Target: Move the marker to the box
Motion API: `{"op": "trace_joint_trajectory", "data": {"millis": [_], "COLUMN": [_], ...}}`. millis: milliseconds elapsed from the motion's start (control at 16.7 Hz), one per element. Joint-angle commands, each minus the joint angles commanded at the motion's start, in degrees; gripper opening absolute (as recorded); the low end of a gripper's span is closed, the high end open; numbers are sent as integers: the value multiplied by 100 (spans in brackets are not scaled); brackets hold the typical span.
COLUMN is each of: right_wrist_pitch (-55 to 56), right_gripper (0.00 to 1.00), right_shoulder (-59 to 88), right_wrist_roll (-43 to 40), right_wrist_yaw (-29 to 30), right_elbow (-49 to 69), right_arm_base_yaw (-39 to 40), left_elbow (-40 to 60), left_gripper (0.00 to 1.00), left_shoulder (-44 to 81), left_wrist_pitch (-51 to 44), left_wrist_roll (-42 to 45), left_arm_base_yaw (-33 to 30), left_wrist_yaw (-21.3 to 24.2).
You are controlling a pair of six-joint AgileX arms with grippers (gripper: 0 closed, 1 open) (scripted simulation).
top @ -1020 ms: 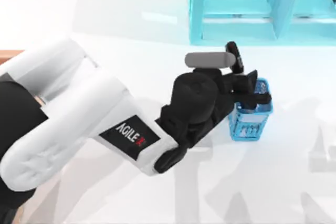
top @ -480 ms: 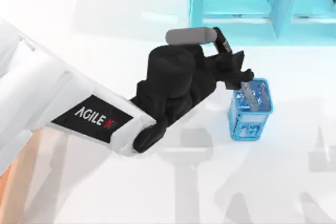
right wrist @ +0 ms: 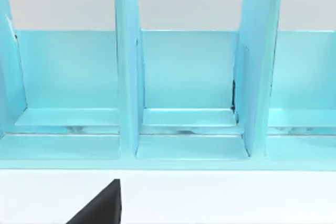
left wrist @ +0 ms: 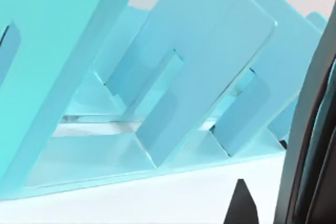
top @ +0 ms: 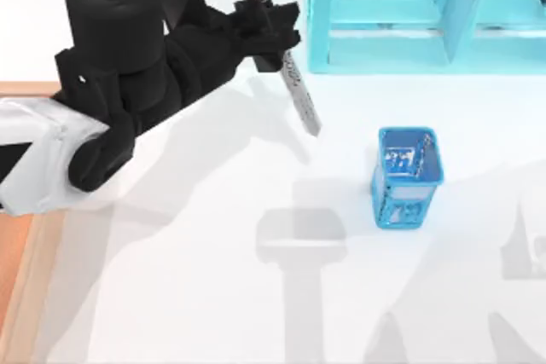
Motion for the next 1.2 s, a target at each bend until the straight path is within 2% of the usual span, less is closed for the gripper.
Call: {"op": "trace_joint_trajectory", "data": {"millis": [480, 660, 780, 900, 1020, 1200], "right_wrist_pitch": [0, 0, 0, 0, 0, 0], "right_gripper": [100, 100, 100, 100, 100, 100], "right_shoulder": [0, 0, 0, 0, 0, 0], "right_wrist_roll": [0, 0, 0, 0, 0, 0], "right_wrist_yaw": [0, 0, 0, 0, 0, 0], "right_elbow": [0, 0, 0, 0, 0, 0], "right_arm_base_yaw": [0, 0, 0, 0, 0, 0], "left_elbow": [-61, -53, -18, 46, 131, 299], "left_gripper": [0, 0, 0, 0, 0, 0], "left_shoulder": [-193, 60, 293, 529, 762, 1039], "left_wrist_pitch": [-197, -162, -122, -67, 11, 186], "left_wrist_roll": [36, 157, 284, 440, 641, 1073], "left_arm_base_yaw": [172, 627, 1178, 1873, 2668, 3934], "left_wrist_yaw": [195, 666, 1220, 2001, 3013, 4929]}}
